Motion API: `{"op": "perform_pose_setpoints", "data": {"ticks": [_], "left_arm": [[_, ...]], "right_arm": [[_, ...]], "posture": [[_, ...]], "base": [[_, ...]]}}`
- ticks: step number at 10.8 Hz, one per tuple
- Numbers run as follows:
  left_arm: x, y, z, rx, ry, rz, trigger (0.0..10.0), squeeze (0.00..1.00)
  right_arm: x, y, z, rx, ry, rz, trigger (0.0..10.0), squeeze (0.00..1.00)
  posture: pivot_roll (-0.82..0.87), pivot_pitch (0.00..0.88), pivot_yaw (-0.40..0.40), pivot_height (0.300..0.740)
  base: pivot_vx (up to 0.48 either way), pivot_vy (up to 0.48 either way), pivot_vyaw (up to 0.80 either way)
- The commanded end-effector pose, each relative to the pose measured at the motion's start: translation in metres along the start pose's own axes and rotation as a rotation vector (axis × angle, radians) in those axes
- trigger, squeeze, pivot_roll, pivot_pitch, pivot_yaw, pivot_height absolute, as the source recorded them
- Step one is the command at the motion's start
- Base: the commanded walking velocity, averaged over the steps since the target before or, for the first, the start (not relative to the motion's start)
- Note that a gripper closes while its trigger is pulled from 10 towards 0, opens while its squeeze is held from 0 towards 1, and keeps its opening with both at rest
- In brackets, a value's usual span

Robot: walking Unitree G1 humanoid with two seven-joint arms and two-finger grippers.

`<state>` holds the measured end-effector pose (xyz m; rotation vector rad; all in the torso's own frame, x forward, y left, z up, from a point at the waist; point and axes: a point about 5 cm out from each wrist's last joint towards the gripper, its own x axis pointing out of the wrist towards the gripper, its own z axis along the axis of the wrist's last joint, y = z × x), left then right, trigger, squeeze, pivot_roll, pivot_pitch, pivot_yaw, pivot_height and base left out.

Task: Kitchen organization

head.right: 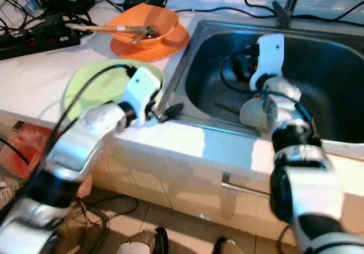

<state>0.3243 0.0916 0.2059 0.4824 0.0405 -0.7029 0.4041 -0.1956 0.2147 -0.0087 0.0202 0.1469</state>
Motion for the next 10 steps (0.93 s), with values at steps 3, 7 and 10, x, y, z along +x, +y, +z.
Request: {"op": "perform_pose_setpoints", "data": {"ticks": [3,7,10], "left_arm": [[-0.026,-0.004,-0.008,0.151,0.045,-0.037,10.0,1.00],[-0.062,0.004,-0.023,0.351,0.160,0.015,10.0,1.00],[-0.083,0.030,-0.061,0.467,0.331,0.141,10.0,0.00]], "right_arm": [[-0.006,0.022,0.014,0.022,-0.058,0.099,10.0,0.00],[-0.014,0.034,0.014,0.038,-0.048,0.121,10.0,0.00],[-0.016,0.047,0.019,0.050,-0.088,0.121,10.0,0.00]], "posture": [[0.13,0.087,0.046,0.740],[0.16,0.084,0.047,0.740],[0.17,0.092,0.052,0.740]], "base": [[0.000,0.000,0.00],[0.000,0.000,0.00],[0.000,0.000,0.00]]}}
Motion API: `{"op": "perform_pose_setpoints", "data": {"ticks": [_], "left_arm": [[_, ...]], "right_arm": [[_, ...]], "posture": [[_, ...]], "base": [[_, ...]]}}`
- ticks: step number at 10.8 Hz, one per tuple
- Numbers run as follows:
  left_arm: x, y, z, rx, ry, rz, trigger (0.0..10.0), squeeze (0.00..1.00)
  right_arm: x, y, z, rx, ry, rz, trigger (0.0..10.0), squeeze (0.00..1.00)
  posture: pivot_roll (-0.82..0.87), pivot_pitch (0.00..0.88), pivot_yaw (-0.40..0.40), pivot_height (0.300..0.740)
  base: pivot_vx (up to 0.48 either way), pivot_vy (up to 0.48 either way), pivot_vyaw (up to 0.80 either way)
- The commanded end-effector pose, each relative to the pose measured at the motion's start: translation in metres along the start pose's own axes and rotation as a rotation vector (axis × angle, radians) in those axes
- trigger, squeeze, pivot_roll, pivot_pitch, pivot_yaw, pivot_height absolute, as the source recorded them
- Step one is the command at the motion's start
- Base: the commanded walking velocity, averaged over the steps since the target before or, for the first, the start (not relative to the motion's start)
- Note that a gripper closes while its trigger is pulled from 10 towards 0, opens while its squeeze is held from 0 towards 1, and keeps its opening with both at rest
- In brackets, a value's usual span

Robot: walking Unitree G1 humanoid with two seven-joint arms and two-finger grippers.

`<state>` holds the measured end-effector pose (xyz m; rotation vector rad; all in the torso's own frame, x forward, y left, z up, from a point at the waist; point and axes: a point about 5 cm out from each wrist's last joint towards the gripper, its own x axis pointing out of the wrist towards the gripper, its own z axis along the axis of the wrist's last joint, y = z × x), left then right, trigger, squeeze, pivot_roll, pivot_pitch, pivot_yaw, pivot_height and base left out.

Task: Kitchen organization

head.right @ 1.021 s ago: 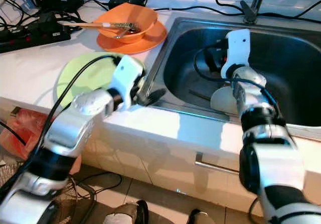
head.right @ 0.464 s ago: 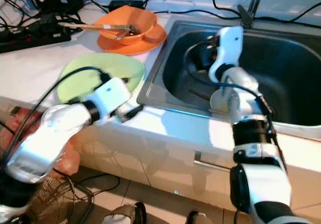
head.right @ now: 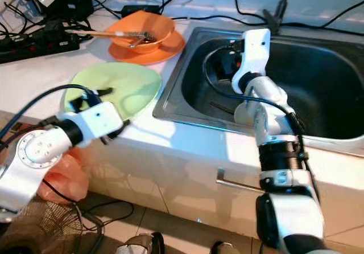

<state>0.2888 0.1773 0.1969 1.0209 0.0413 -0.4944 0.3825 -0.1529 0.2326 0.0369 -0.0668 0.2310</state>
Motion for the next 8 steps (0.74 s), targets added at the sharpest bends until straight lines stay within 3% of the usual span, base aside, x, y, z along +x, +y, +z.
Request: {"op": "perform_pose_setpoints", "data": {"ticks": [1,2,3,4,8], "left_arm": [[0.003,-0.007,-0.026,0.004,0.118,-0.022,10.0,0.00],[0.007,-0.007,-0.031,-0.001,0.123,-0.028,10.0,0.00],[0.010,-0.005,-0.034,0.008,0.125,-0.033,9.1,0.00],[0.014,-0.001,-0.038,0.019,0.131,-0.042,0.0,0.00],[0.021,0.001,-0.040,0.011,0.109,-0.065,0.0,0.00]], "right_arm": [[-0.002,-0.001,0.003,-0.006,-0.025,-0.061,10.0,0.00],[-0.002,-0.002,0.007,-0.050,-0.052,-0.079,10.0,0.00],[-0.002,-0.003,0.010,-0.062,-0.069,-0.078,10.0,0.00],[-0.003,-0.004,0.010,0.028,-0.043,-0.035,10.0,0.00],[-0.007,-0.007,0.006,0.095,-0.016,-0.014,10.0,0.00]], "posture": [[0.16,0.094,0.053,0.740],[0.16,0.095,0.054,0.740],[0.15,0.096,0.053,0.740],[0.15,0.096,0.055,0.740],[0.14,0.101,0.062,0.740]], "base": [[0.000,0.000,0.00],[0.000,0.000,0.00],[0.000,0.000,0.00],[0.000,0.000,0.00],[0.000,0.000,0.00]]}}
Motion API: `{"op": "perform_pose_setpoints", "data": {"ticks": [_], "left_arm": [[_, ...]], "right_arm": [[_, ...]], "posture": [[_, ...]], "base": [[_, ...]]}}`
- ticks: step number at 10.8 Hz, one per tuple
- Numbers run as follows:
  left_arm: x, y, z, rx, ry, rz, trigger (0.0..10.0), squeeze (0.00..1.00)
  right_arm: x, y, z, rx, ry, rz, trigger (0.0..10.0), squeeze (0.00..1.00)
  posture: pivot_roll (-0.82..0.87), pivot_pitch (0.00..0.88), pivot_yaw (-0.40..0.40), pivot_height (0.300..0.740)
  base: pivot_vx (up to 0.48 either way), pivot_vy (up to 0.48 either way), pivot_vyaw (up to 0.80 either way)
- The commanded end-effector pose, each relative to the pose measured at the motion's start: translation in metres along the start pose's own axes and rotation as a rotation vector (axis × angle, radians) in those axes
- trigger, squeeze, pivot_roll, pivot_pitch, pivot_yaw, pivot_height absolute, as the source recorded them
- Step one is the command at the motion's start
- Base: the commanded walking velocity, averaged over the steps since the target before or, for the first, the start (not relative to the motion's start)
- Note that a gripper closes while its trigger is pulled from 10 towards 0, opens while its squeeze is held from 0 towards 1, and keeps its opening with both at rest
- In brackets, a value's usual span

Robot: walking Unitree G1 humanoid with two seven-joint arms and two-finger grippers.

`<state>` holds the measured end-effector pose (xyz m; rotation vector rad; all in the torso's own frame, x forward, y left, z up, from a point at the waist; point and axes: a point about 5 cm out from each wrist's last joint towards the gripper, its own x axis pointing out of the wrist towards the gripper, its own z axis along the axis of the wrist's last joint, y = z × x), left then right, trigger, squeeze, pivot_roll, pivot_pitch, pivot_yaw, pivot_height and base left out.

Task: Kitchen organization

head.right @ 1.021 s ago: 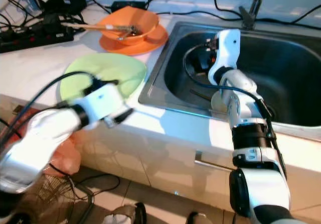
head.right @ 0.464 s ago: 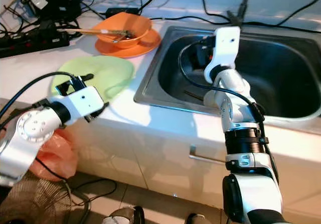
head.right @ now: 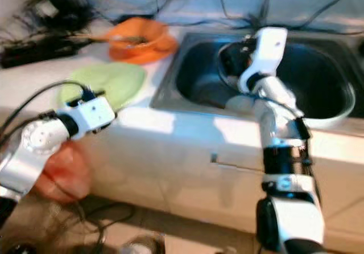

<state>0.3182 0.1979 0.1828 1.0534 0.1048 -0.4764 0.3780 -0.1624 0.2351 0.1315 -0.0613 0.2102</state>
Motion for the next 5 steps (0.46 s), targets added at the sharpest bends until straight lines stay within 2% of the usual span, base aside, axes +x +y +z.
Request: {"op": "perform_pose_setpoints", "data": {"ticks": [1,2,3,5], "left_arm": [[0.002,-0.006,-0.005,-0.015,0.019,-0.023,0.0,0.00],[0.004,0.001,0.004,-0.108,-0.025,0.051,10.0,0.00],[0.005,0.001,0.011,-0.115,-0.061,0.050,10.0,0.00],[0.006,-0.001,0.006,-0.121,-0.042,0.059,10.0,0.00]], "right_arm": [[-0.001,0.003,0.003,0.010,-0.004,0.019,10.0,0.00],[-0.002,0.002,0.001,0.008,0.003,0.018,10.0,0.00],[-0.003,0.001,0.000,0.010,0.005,0.016,10.0,0.00],[-0.003,0.002,0.001,0.008,0.007,0.026,10.0,0.00]], "posture": [[0.14,0.102,0.063,0.740],[0.14,0.104,0.063,0.740],[0.14,0.104,0.063,0.740],[0.14,0.101,0.063,0.740]], "base": [[0.000,0.000,0.00],[0.000,0.000,0.00],[0.000,0.000,0.00],[0.000,0.000,0.00]]}}
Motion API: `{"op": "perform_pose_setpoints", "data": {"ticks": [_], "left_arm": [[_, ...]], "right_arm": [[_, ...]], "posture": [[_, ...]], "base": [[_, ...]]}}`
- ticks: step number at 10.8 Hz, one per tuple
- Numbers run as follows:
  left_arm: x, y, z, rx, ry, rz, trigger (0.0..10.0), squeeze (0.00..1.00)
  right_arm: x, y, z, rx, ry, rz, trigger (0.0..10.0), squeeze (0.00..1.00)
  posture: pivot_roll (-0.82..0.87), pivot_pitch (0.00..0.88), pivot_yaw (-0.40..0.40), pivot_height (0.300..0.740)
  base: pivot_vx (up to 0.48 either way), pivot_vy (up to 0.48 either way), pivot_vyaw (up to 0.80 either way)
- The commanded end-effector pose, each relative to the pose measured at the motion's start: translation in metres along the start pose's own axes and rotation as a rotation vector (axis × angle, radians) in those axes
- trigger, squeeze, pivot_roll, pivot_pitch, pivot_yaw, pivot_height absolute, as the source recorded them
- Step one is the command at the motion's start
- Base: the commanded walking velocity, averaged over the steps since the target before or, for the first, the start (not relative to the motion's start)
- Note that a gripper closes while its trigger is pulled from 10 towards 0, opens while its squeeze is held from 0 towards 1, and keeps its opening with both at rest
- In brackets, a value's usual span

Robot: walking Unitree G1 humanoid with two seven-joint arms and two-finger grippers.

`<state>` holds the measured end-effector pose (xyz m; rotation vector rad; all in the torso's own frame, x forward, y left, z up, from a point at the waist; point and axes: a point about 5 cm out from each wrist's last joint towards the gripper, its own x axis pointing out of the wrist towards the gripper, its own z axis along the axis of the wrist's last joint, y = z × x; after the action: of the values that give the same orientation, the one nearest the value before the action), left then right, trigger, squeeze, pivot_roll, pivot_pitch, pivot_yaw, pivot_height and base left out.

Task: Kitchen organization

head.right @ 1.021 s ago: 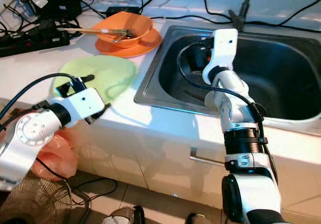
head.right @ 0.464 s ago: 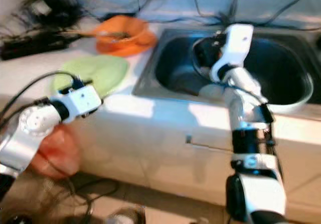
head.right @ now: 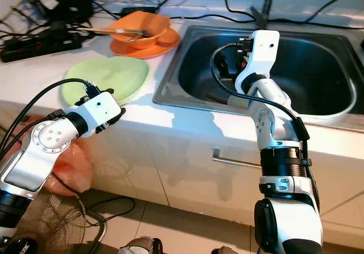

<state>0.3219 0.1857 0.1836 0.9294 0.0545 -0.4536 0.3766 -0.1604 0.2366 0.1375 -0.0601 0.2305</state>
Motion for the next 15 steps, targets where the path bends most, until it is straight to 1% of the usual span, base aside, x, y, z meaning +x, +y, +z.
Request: {"op": "perform_pose_setpoints", "data": {"ticks": [1,3,6,7,8,11,15], "left_arm": [[-0.001,0.002,-0.011,0.009,0.055,0.000,10.0,0.00],[-0.001,0.001,-0.033,0.044,0.160,-0.022,10.0,0.00],[0.005,0.003,-0.044,0.034,0.196,-0.034,10.0,0.00],[0.010,0.003,-0.047,0.012,0.189,-0.052,2.5,0.00],[0.014,0.002,-0.050,0.001,0.190,-0.057,0.0,0.00],[0.021,0.002,-0.050,0.006,0.162,-0.084,0.0,0.00],[0.023,0.000,-0.050,-0.003,0.136,-0.093,0.0,0.00]], "right_arm": [[-0.002,0.000,0.000,-0.001,0.006,0.008,10.0,0.00],[-0.002,0.001,0.000,0.000,0.006,0.016,10.0,0.00],[-0.004,0.002,0.001,0.006,0.007,0.025,10.0,0.00],[-0.005,0.003,0.001,0.009,0.007,0.027,10.0,0.00],[-0.006,0.002,0.001,0.012,0.008,0.024,10.0,0.00],[-0.008,-0.003,0.001,0.014,0.012,0.008,10.0,0.00],[-0.008,-0.005,0.001,0.016,0.017,0.002,10.0,0.00]], "posture": [[0.14,0.101,0.062,0.740],[0.14,0.103,0.064,0.740],[0.13,0.113,0.069,0.740],[0.12,0.116,0.073,0.740],[0.12,0.119,0.076,0.740],[0.11,0.123,0.077,0.740],[0.11,0.118,0.077,0.740]], "base": [[0.000,0.000,0.00],[0.000,0.000,0.00],[0.000,0.000,0.00],[0.000,0.000,0.00],[0.000,0.000,0.00],[0.000,0.000,0.00],[0.000,0.000,0.00]]}}
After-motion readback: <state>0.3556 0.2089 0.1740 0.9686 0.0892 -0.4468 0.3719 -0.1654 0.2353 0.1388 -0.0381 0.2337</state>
